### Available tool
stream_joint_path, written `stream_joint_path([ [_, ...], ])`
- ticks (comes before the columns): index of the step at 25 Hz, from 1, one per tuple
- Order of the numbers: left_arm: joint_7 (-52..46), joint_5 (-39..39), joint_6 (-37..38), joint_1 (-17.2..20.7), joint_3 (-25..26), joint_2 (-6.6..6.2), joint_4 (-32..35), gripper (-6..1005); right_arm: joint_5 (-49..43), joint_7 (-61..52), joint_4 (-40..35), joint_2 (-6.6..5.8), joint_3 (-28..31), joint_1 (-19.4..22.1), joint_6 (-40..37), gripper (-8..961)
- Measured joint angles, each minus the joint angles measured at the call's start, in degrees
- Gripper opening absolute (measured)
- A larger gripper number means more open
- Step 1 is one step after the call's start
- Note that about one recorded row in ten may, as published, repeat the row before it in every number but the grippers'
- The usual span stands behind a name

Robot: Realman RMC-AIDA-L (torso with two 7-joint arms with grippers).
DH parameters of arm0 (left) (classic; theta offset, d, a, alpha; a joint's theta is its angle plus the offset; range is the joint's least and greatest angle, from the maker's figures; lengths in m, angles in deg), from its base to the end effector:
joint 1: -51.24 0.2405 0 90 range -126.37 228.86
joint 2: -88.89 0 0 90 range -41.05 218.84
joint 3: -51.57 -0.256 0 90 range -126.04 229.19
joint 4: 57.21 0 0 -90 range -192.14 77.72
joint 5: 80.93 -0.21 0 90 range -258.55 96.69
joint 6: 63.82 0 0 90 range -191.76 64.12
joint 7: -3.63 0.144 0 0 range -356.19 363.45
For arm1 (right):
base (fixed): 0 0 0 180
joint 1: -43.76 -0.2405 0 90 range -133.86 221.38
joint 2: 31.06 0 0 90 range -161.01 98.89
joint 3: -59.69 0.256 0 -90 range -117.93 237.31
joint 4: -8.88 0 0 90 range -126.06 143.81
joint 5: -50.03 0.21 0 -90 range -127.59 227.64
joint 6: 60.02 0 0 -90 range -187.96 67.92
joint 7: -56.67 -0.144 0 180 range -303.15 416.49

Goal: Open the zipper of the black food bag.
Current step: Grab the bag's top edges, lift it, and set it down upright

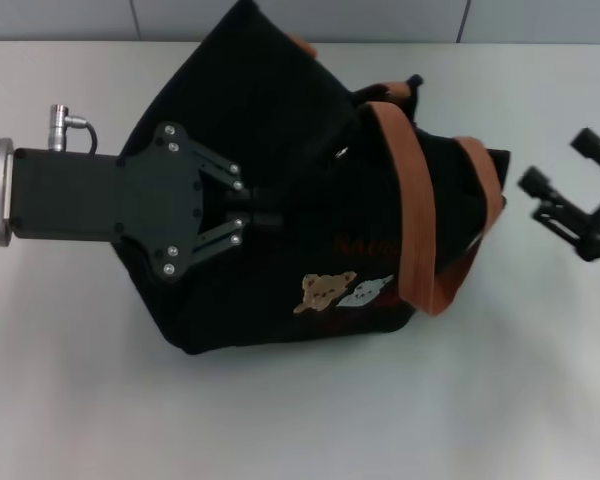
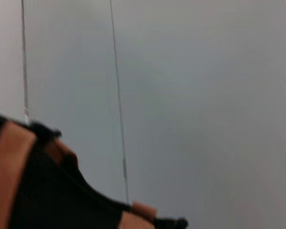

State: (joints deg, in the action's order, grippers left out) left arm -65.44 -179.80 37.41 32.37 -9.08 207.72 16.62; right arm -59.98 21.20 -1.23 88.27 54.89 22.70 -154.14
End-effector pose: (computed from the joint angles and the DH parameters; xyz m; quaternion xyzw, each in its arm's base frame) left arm -0.1841 0.2906 0.0484 -0.9591 0.1461 -0.2188 0.1047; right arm 0.3160 0.2646 -0.0068 -0.8092 0.1677 0.4072 0.3889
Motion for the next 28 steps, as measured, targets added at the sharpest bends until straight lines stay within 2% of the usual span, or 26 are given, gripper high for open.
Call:
stream_joint_path([
  [3,0.0,0.0,-0.1,-0.1,0.1,-0.03,-0.1,99,0.0,2.2,2.6,0.03,0.9,-1.6,5.0,827],
  [6,0.0,0.0,-0.1,-0.1,0.3,-0.07,-0.1,99,0.0,1.4,3.9,-0.08,4.1,-2.5,6.0,826],
  [9,0.0,0.0,-0.2,0.0,0.4,-0.13,-0.3,99,0.0,-4.1,3.2,-0.24,5.6,-3.7,3.3,826],
  [13,0.0,0.0,-0.3,0.0,0.4,-0.13,-0.5,98,-0.5,-15.5,0.1,-0.72,4.8,-6.7,2.1,827],
  [17,0.5,0.3,-0.8,0.0,0.4,-0.06,-0.5,98,-3.2,-21.1,-1.5,-0.64,-1.6,-9.5,4.6,827],
  [21,0.6,2.0,-2.5,0.4,0.4,-0.04,-0.6,98,-4.5,-22.6,0.6,-0.25,-10.2,-10.2,6.8,827],
  [24,1.0,3.7,-3.8,0.7,0.4,-0.03,-0.6,98,-4.5,-21.1,4.7,0.01,-12.6,-9.9,7.5,827],
  [28,1.6,5.4,-3.9,0.7,0.0,-0.01,-0.6,98,-4.5,-17.2,9.8,0.18,-12.9,-9.8,9.1,827],
])
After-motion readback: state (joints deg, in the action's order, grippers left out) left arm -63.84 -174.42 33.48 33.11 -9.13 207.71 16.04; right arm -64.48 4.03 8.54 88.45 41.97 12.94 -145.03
